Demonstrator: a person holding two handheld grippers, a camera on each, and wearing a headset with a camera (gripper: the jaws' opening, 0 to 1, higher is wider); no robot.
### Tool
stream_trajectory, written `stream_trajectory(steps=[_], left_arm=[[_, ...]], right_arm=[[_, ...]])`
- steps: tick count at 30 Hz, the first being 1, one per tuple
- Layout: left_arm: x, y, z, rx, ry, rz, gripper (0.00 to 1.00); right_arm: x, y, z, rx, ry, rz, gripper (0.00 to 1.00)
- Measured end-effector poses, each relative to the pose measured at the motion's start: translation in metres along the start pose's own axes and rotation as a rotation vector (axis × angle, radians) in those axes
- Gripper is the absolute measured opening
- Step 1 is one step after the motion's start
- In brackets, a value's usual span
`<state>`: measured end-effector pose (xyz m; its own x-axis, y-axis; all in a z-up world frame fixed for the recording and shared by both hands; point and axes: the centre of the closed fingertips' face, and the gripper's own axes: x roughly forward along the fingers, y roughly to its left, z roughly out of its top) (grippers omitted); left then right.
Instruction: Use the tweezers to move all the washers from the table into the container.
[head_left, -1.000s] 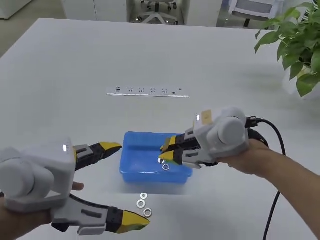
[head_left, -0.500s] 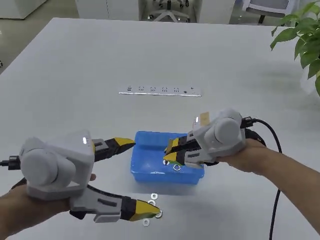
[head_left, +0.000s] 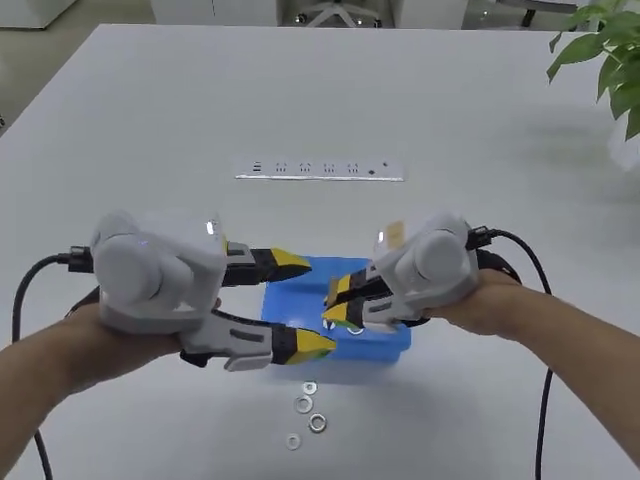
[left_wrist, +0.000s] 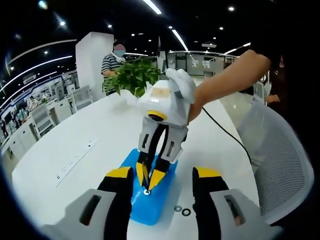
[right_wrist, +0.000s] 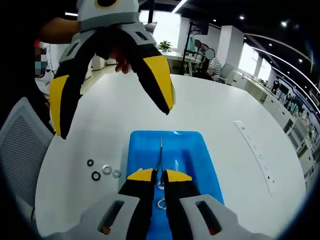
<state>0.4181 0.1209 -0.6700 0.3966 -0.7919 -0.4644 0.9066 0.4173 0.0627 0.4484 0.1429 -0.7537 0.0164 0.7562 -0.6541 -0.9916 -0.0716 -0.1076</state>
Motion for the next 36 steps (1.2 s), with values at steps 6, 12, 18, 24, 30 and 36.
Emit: stream_trajectory(steps=[6, 12, 18, 24, 30, 36], left_arm=[[0.010, 0.008, -0.003, 0.015, 0.008, -0.020, 0.44], [0.017, 0.015, -0.005, 0.032, 0.020, -0.029, 0.33], [0.022, 0.021, -0.008, 0.069, 0.043, -0.036, 0.22], [0.026, 0.021, -0.011, 0.096, 0.060, -0.063, 0.09], [0.029, 0.023, -0.009, 0.097, 0.056, -0.070, 0.05], [0.029, 0.020, -0.008, 0.106, 0.065, -0.083, 0.05]], right_arm=[[0.001, -0.001, 0.000, 0.006, -0.007, 0.005, 0.08], [0.001, -0.001, 0.001, 0.010, -0.015, 0.006, 0.08], [0.002, -0.001, 0.001, 0.005, -0.018, 0.011, 0.08], [0.002, 0.001, 0.002, -0.014, -0.015, 0.020, 0.09], [0.000, -0.001, 0.002, -0.026, -0.006, -0.004, 0.12], [-0.014, -0.005, 0.006, -0.005, -0.012, -0.051, 0.20]])
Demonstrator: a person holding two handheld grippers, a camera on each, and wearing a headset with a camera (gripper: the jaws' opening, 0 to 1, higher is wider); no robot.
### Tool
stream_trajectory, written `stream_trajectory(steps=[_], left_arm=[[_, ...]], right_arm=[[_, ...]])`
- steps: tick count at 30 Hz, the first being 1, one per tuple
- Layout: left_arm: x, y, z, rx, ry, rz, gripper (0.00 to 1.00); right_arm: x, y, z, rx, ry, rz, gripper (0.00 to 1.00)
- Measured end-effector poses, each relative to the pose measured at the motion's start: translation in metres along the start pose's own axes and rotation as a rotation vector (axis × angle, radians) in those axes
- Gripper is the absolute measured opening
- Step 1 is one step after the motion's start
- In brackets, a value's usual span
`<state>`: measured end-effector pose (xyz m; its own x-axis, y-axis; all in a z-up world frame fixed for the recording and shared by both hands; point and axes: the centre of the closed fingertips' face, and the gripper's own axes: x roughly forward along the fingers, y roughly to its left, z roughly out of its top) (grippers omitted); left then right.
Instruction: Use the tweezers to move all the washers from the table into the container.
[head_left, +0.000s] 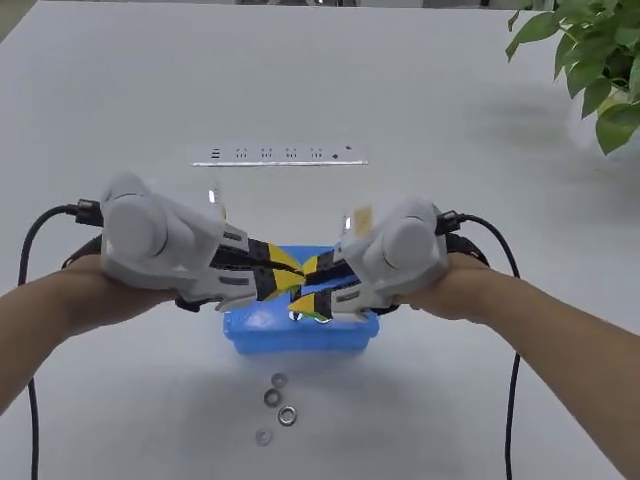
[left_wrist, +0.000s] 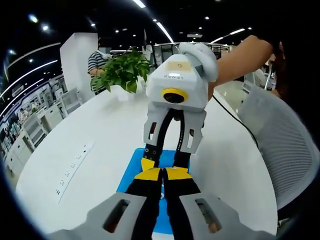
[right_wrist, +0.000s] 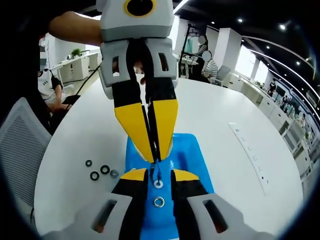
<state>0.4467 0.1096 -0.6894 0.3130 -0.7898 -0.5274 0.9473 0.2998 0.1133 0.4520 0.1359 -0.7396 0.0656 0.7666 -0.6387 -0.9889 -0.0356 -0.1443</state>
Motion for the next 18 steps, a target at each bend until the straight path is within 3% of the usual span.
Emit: stream_trajectory(steps=[6, 18], left_arm=[[-0.004, -0.003, -0.001, 0.016, 0.015, 0.008, 0.05], [-0.017, 0.002, 0.007, -0.004, -0.014, 0.044, 0.05]], right_arm=[[-0.016, -0.003, -0.004, 0.042, 0.016, -0.060, 0.30], [-0.044, 0.003, 0.000, 0.152, -0.010, -0.165, 0.51]])
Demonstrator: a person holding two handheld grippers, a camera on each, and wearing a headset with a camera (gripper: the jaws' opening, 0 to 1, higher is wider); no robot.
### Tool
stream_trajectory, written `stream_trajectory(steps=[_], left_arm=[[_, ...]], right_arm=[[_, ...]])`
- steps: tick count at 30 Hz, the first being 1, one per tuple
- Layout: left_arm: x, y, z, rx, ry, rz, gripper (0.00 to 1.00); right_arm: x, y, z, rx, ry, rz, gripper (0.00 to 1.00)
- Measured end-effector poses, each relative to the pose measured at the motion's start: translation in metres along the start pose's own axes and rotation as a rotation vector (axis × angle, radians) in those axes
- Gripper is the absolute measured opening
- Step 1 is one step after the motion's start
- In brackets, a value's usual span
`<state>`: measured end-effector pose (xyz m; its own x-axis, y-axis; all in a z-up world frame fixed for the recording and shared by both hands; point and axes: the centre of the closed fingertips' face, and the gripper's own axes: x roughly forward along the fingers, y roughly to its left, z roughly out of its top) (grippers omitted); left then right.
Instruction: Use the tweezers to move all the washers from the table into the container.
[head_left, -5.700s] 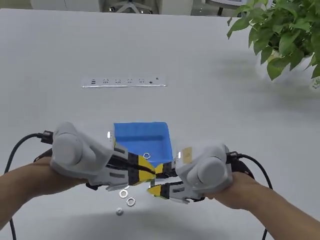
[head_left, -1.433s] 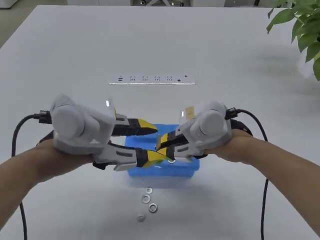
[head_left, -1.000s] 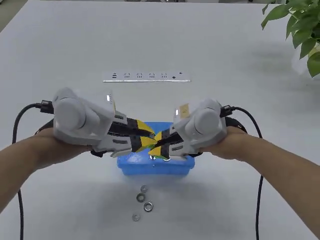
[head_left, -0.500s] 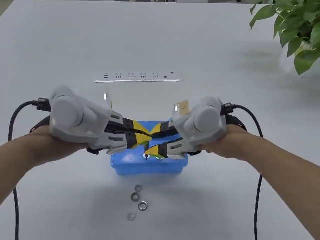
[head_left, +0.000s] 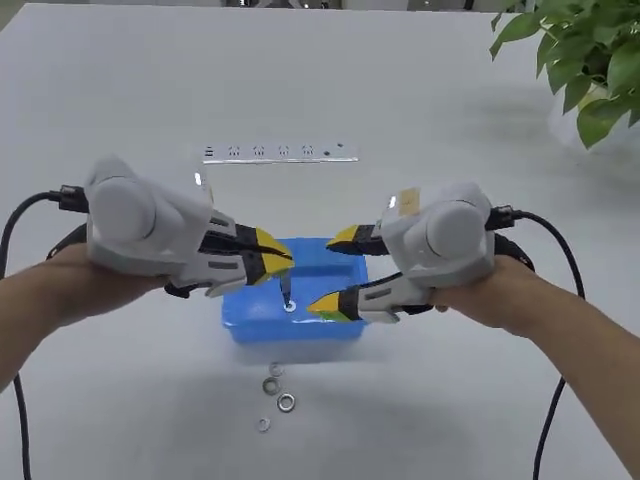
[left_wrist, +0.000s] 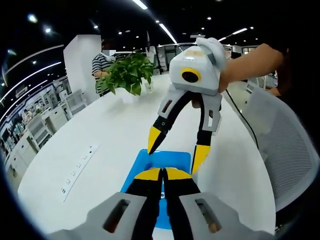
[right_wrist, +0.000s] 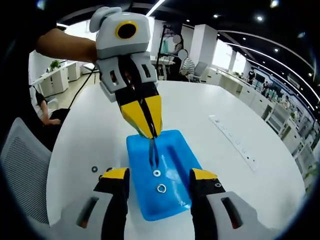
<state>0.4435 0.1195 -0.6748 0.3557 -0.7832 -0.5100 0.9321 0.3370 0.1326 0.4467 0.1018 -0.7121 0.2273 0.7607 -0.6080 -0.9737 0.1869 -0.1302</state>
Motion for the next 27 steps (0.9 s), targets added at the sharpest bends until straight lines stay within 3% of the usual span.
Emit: stream_trajectory(steps=[15, 27], left_arm=[[-0.015, -0.011, 0.014, 0.003, -0.025, -0.003, 0.05], [-0.027, -0.037, 0.018, 0.046, -0.008, -0.043, 0.05]], right_arm=[[-0.031, 0.000, -0.004, 0.059, -0.017, -0.107, 0.67], [-0.057, 0.007, -0.013, 0.101, -0.041, -0.149, 0.72]])
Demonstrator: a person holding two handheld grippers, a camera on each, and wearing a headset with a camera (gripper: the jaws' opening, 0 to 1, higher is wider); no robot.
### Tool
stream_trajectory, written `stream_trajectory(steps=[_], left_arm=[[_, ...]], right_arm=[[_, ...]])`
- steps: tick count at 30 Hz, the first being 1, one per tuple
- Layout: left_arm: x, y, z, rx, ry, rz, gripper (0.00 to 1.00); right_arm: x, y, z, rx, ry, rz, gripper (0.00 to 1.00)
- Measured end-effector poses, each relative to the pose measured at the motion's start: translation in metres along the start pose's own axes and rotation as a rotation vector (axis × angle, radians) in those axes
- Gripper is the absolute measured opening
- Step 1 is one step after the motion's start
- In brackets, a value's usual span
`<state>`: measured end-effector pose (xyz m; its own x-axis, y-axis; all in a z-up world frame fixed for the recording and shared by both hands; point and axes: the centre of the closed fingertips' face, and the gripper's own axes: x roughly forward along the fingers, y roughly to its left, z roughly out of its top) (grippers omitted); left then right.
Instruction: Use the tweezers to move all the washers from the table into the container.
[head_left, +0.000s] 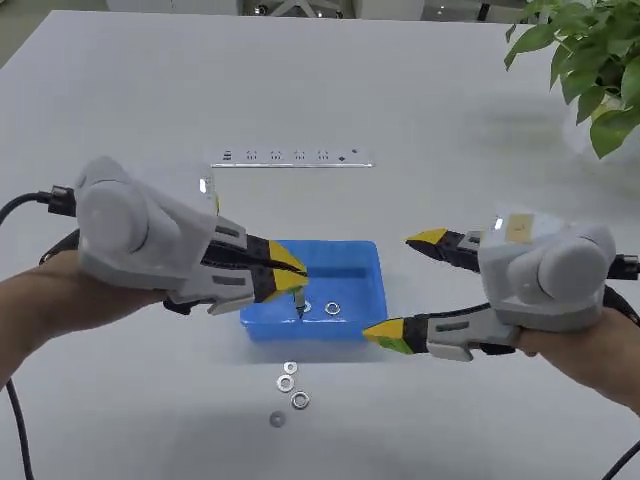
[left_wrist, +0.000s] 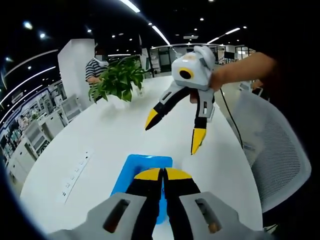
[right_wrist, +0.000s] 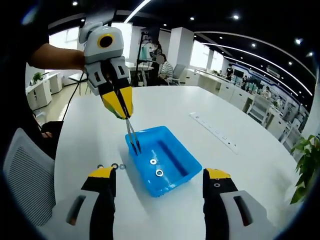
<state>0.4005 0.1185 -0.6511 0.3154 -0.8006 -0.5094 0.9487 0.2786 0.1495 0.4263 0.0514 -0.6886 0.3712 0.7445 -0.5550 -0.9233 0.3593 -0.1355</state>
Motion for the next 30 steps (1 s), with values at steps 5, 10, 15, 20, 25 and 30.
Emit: stream_trajectory(steps=[5, 10, 15, 20, 25, 30], left_arm=[[0.000, 0.004, 0.000, 0.002, -0.003, 0.016, 0.05], [-0.002, 0.005, 0.005, 0.004, -0.011, 0.023, 0.05], [-0.005, 0.004, 0.013, 0.016, -0.020, 0.021, 0.05], [-0.008, 0.001, 0.019, 0.023, -0.024, 0.021, 0.05], [-0.010, -0.009, 0.025, 0.026, -0.029, 0.004, 0.05], [-0.010, -0.021, 0.022, 0.038, -0.010, -0.020, 0.05]], right_arm=[[-0.006, 0.002, -0.003, 0.011, -0.002, -0.009, 0.72], [-0.009, 0.001, -0.003, 0.010, 0.000, -0.014, 0.72], [-0.013, 0.002, -0.003, 0.007, 0.000, -0.016, 0.72], [-0.015, 0.007, -0.005, 0.004, 0.009, -0.007, 0.72], [-0.019, 0.011, -0.003, -0.001, 0.010, -0.004, 0.73], [-0.024, 0.014, -0.001, -0.004, 0.001, -0.009, 0.73]])
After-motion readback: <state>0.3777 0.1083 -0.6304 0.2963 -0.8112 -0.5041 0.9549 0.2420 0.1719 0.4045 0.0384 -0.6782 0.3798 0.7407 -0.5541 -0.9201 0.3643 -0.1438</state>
